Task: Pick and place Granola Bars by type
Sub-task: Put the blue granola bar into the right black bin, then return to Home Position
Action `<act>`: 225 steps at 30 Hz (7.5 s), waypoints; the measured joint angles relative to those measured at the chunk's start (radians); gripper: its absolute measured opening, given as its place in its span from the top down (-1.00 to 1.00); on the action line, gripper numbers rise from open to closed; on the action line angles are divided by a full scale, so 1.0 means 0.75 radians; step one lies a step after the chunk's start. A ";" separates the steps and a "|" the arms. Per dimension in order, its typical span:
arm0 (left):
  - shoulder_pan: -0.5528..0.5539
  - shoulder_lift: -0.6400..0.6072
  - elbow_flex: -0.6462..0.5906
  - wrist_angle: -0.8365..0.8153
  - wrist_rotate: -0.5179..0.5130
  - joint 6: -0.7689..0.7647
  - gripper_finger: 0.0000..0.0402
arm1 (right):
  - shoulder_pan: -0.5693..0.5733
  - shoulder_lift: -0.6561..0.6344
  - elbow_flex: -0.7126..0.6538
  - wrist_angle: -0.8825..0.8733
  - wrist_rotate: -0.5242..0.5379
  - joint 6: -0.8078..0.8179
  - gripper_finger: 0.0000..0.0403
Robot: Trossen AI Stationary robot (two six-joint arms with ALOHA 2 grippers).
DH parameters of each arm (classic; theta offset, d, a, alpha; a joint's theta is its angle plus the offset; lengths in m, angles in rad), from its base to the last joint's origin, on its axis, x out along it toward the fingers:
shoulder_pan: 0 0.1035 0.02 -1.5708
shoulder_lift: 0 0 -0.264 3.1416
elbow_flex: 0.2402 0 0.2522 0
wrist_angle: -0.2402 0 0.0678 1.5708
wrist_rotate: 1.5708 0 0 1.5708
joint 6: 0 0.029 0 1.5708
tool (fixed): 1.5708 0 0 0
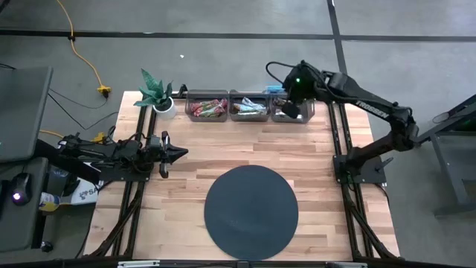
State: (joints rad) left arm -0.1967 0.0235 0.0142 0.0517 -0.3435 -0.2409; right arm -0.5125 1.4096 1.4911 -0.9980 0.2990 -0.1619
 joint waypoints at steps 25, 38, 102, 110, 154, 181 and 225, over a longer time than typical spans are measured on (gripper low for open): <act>0.000 0.000 0.000 0.000 -0.001 0.000 0.99 | -0.417 0.435 0.000 -0.134 -0.280 -0.101 0.73; 0.000 0.000 0.000 -0.001 -0.003 0.000 0.99 | -0.514 0.522 0.000 -0.114 -0.388 -0.180 0.73; 0.000 0.000 0.000 0.000 -0.002 0.000 0.99 | -0.590 0.646 0.000 -0.141 -0.508 -0.032 0.18; 0.000 0.000 0.000 0.000 -0.002 0.000 0.99 | -0.587 0.632 0.000 -0.184 -0.610 -0.029 0.15; 0.000 0.000 0.000 0.000 -0.002 0.000 0.99 | 0.223 -0.310 0.000 -0.031 -0.612 0.546 1.00; 0.000 0.000 0.000 0.000 -0.002 0.000 0.99 | 0.344 -1.345 -0.898 0.672 -0.502 0.704 1.00; 0.000 0.001 0.000 0.000 -0.001 0.000 0.99 | 0.403 -1.864 -1.975 1.917 -0.714 0.969 1.00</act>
State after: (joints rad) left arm -0.1966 0.0238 0.0140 0.0517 -0.3443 -0.2409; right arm -0.2104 0.0116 0.0101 0.4398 -0.2365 0.5648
